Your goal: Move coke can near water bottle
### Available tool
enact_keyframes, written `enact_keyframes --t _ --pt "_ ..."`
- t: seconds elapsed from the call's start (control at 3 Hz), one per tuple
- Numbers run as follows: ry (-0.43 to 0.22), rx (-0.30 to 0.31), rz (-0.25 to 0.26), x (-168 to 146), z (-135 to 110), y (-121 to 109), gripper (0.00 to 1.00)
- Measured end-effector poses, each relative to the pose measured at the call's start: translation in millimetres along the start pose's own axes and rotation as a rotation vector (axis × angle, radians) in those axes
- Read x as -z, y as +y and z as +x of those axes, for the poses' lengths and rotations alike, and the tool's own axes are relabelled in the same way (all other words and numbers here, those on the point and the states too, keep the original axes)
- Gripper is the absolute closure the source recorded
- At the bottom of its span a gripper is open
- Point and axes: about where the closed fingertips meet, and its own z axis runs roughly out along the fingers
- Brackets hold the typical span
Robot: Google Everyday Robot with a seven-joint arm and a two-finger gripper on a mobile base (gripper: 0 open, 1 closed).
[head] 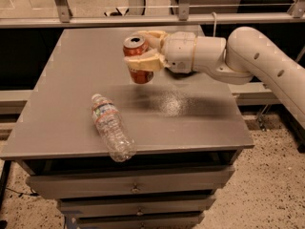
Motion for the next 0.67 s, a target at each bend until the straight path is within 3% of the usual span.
enact_keyframes --t 0.67 --pt "-0.041 -0.06 -0.08 5.1 10.4 50.6 1.0"
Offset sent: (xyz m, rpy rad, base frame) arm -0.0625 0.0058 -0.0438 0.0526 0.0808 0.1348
